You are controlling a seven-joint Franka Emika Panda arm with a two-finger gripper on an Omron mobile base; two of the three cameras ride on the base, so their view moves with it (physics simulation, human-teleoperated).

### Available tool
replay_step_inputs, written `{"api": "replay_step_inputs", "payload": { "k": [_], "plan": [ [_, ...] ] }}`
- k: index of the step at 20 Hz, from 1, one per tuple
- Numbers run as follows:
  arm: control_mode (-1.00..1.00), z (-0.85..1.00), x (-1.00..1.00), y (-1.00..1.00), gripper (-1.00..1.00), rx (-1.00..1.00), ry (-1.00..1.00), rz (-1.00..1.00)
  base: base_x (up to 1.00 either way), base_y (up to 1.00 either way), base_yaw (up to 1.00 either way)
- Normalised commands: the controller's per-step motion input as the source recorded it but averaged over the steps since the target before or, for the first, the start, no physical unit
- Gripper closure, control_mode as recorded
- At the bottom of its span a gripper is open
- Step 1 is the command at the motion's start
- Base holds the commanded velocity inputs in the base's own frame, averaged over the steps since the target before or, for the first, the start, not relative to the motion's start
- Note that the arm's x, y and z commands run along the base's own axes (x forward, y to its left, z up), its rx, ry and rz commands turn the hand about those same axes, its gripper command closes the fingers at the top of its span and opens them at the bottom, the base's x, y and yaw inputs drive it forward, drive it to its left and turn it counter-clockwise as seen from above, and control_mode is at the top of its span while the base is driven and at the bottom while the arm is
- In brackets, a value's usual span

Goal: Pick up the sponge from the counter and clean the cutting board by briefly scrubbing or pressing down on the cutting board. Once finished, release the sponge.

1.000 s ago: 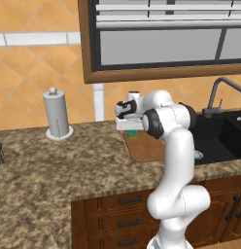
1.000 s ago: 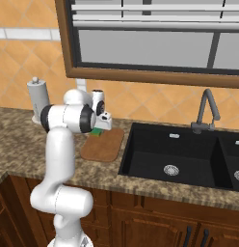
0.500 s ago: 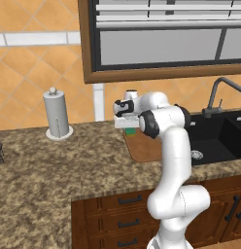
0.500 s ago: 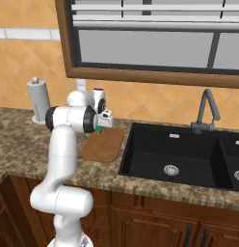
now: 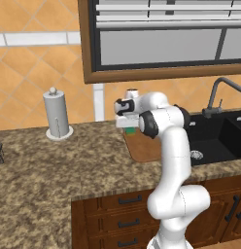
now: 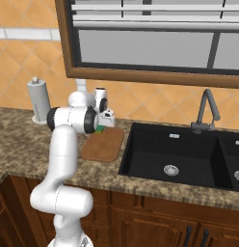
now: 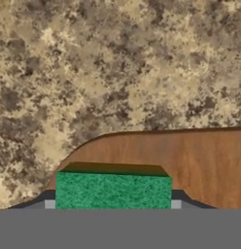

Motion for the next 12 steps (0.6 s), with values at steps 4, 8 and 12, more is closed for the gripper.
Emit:
{"api": "replay_step_inputs", "payload": {
  "k": [4,8,12],
  "plan": [
    [-1.00,-0.02,-0.02,-0.39,1.00,0.00,-0.01,0.00,0.00,0.00,0.00],
    [-1.00,-0.05,0.00,-0.41,1.00,0.00,0.00,0.00,0.00,0.00,0.00],
    [-1.00,-0.16,-0.01,-0.44,1.00,0.00,0.00,0.00,0.00,0.00,0.00]
  ]
}}
